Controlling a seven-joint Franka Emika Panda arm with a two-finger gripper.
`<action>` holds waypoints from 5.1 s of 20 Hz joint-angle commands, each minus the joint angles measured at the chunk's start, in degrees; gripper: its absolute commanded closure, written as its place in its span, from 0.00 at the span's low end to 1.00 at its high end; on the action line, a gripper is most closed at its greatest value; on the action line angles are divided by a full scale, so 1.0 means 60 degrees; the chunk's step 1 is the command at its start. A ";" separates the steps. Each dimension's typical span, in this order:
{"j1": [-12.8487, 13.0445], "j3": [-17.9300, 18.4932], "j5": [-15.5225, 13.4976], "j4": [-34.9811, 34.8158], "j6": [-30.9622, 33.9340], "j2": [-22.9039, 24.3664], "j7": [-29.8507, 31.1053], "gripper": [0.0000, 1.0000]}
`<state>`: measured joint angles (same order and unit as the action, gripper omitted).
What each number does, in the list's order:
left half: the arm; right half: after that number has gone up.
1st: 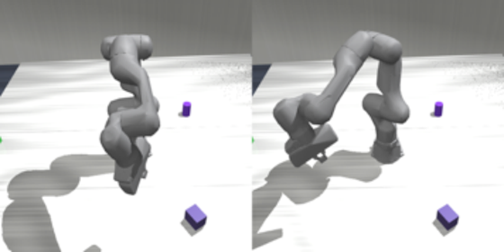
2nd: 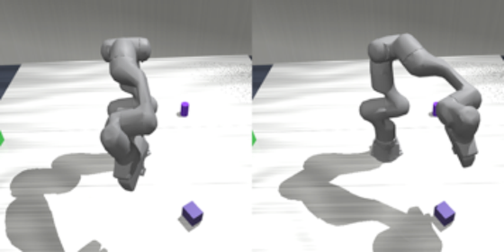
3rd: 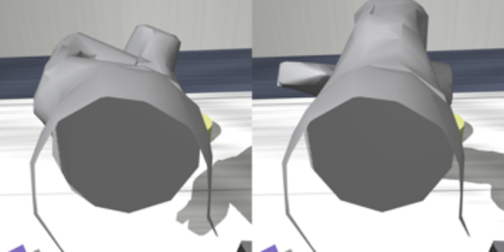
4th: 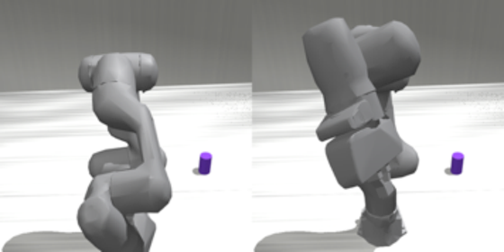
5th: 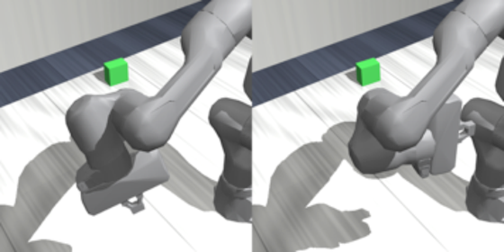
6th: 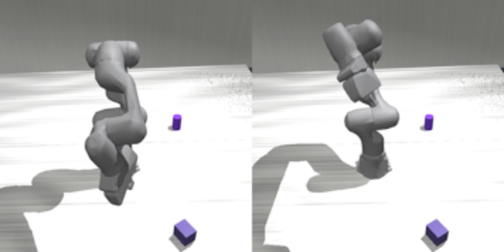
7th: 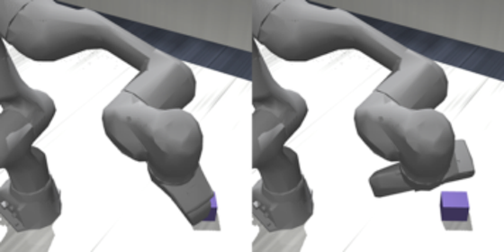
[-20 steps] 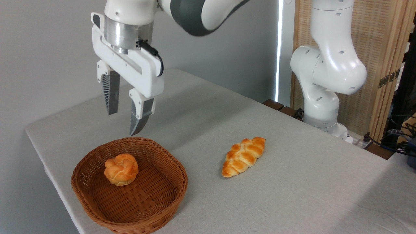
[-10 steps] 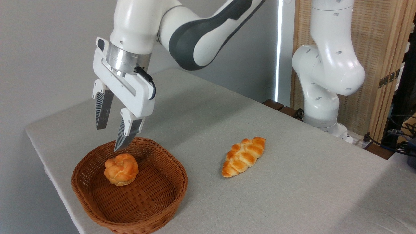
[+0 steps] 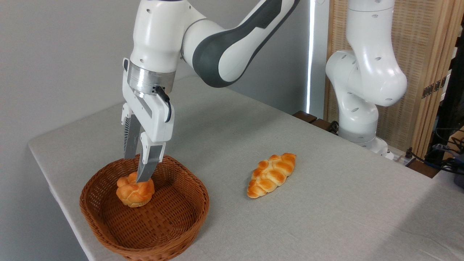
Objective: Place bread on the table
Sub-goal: 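Lower the open gripper into the basket around the round bun, then close the gripper on the round golden bun inside the basket, then lift the bun out of the basket and carry it beside the braided roll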
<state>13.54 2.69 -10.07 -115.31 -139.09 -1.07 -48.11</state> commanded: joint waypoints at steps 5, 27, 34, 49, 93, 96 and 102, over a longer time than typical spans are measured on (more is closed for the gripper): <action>0.0336 0.0064 0.0111 -0.0542 -0.0475 0.0032 -0.0418 0.00; 0.0468 0.0064 0.0668 -0.0557 -0.0856 -0.0495 -0.0404 0.00; 0.0483 -0.0024 0.0668 -0.0557 -0.1193 -0.0671 -0.0404 0.00; 0.0468 -0.0024 0.0712 -0.0542 -0.1705 -0.0803 -0.0404 0.00; 0.0454 -0.0112 0.0639 -0.0542 -0.1618 -0.0760 -0.0477 0.53; 0.0380 -0.0054 0.0551 -0.0528 -0.1355 -0.0394 -0.0448 0.53; 0.0059 0.0034 0.0214 -0.0542 -0.0185 0.0645 -0.0477 0.52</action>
<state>15.16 2.58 -7.73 -117.81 -145.31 -2.00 -50.93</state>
